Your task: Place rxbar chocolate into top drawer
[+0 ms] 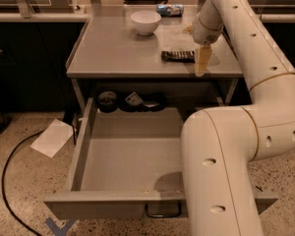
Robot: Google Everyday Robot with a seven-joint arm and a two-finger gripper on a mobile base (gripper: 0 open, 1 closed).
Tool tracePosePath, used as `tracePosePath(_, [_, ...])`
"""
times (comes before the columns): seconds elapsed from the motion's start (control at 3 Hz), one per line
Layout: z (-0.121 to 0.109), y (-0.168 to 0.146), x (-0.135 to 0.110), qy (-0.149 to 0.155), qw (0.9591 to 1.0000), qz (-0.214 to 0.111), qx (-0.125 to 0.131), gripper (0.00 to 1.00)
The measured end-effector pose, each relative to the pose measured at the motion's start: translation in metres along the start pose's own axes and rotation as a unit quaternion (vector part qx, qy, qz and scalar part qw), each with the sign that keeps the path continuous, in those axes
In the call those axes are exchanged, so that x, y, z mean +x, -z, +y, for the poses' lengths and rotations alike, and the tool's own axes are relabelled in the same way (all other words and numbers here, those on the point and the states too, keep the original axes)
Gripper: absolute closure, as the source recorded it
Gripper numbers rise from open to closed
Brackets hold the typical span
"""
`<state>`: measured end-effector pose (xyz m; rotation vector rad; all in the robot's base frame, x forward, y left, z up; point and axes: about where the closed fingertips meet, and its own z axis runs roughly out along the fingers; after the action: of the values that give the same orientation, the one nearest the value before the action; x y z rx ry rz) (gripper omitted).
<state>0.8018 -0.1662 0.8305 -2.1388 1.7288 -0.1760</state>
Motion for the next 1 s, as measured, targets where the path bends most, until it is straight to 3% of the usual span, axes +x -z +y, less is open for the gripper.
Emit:
tracePosePath(0.67, [0.000, 0.003, -0.003, -0.010, 0.9999, -0.001, -0.002, 0.00])
tracePosePath(1.0, [-0.017, 0.033, -0.017, 0.004, 0.9996, 0.016, 0.024, 0.00])
